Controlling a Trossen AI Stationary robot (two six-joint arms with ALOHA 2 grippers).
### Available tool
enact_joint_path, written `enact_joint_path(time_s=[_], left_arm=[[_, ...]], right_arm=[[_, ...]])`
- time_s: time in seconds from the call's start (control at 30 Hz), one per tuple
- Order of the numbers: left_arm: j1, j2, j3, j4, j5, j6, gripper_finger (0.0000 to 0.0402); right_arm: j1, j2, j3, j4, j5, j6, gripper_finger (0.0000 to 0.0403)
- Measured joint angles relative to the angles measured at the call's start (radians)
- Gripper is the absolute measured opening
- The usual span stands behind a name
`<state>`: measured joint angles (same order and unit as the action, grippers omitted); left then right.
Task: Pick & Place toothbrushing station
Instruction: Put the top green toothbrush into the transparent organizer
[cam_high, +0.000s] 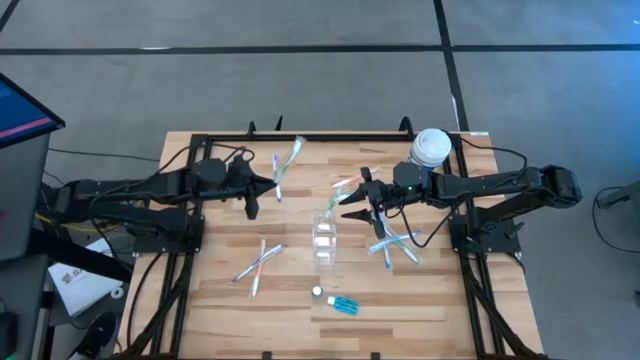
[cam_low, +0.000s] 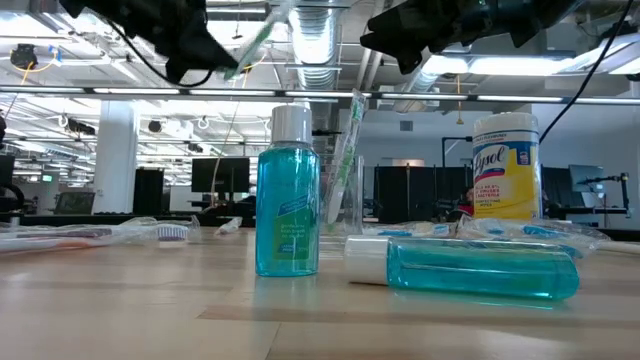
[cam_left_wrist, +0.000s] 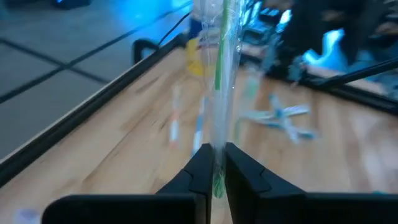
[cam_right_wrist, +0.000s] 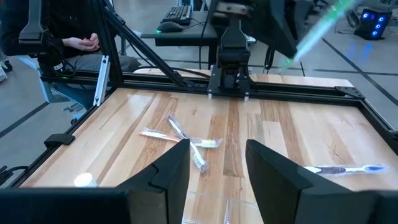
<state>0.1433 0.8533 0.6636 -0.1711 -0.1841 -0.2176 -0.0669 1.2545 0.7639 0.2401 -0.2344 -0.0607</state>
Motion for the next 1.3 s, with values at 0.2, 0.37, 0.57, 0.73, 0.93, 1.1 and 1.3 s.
enact_joint_path(time_s=[0.2, 0.37, 0.57, 0.73, 0.93, 1.1, 1.3], left_arm=[[-0.077, 0.022, 0.002, 0.084, 0.0, 0.001, 0.0019], [-0.124, 0.055, 0.002, 0.134, 0.0, 0.002, 0.002], [-0.166, 0.13, 0.001, 0.208, -0.001, 0.003, 0.0032], [-0.195, 0.21, 0.001, 0.291, 0.0, 0.003, 0.0035], [-0.224, 0.298, 0.001, 0.402, -0.001, 0.002, 0.0032], [-0.241, 0.366, 0.0, 0.488, -0.001, 0.002, 0.0034], [-0.259, 0.438, 0.0, 0.583, -0.001, 0.002, 0.0033]], right_arm=[[0.0, 0.0, 0.0, 0.0, 0.0, 0.0, 0.0147], [0.0, 0.0, 0.0, 0.002, 0.0, 0.0, 0.0147], [0.0, 0.0, 0.0, 0.003, 0.0, 0.0, 0.0147], [0.0, 0.0, 0.0, 0.013, 0.0, 0.0, 0.0147], [0.0, 0.0, 0.0, 0.057, 0.0, 0.004, 0.0147], [0.003, 0.0, 0.0, 0.104, 0.0, 0.009, 0.0147], [0.004, 0.0, 0.0, 0.145, 0.0, 0.009, 0.0147]])
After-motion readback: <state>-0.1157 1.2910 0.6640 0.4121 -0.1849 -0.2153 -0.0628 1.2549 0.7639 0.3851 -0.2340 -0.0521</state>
